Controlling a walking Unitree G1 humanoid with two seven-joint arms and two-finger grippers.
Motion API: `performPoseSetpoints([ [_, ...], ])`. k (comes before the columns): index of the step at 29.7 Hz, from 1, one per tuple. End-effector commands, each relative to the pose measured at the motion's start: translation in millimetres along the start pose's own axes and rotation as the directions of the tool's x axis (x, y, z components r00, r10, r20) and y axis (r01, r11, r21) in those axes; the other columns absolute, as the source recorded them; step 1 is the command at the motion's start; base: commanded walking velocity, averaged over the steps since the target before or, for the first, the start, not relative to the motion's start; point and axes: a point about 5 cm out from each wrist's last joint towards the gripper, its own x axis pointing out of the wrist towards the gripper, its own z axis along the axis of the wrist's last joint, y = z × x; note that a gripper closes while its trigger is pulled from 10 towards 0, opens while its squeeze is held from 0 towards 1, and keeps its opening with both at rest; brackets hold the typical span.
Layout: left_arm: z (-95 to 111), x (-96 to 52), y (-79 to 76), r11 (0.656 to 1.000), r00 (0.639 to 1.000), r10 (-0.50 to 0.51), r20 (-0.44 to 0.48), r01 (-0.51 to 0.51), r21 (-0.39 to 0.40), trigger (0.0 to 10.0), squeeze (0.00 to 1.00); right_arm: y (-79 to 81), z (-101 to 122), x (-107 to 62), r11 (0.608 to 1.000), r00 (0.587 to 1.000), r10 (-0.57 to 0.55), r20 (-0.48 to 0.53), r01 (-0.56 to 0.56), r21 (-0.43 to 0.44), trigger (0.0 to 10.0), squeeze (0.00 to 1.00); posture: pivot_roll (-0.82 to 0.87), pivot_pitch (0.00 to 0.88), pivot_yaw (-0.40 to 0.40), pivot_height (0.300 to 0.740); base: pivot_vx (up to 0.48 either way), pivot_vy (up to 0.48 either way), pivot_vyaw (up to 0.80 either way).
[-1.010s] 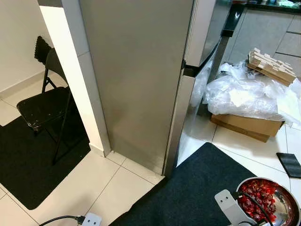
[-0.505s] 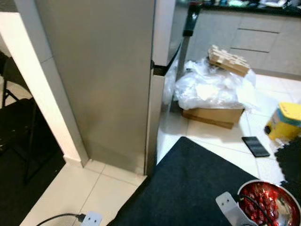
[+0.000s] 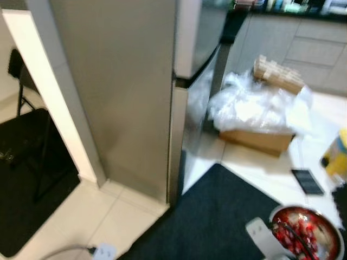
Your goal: Restocking fridge
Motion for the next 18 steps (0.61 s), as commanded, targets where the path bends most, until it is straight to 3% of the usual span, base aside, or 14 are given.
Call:
performPoseSetpoints([
  [1, -1.1, 0.0, -1.1, 1.0, 1.0, 0.002, -0.007, -0.002, -0.013, 10.0, 0.0, 0.4, 3.9, 0.1, 1.0, 1.0, 0.001, 0.019, -0.001, -0.01, 10.0, 0.0, 0.01, 0.0, -0.003, 0.74, 0.0, 0.0, 0.0],
  [18, -6.1, -1.2, 5.5, 0.997, 0.999, 0.029, -0.013, -0.03, -0.064, 10.0, 0.0, 3.6, 3.7, -0.6, 1.0, 0.999, 0.022, 0.024, -0.021, -0.02, 10.0, 0.0, 0.01, 0.0, -0.003, 0.74, 0.0, 0.0, 0.0],
])
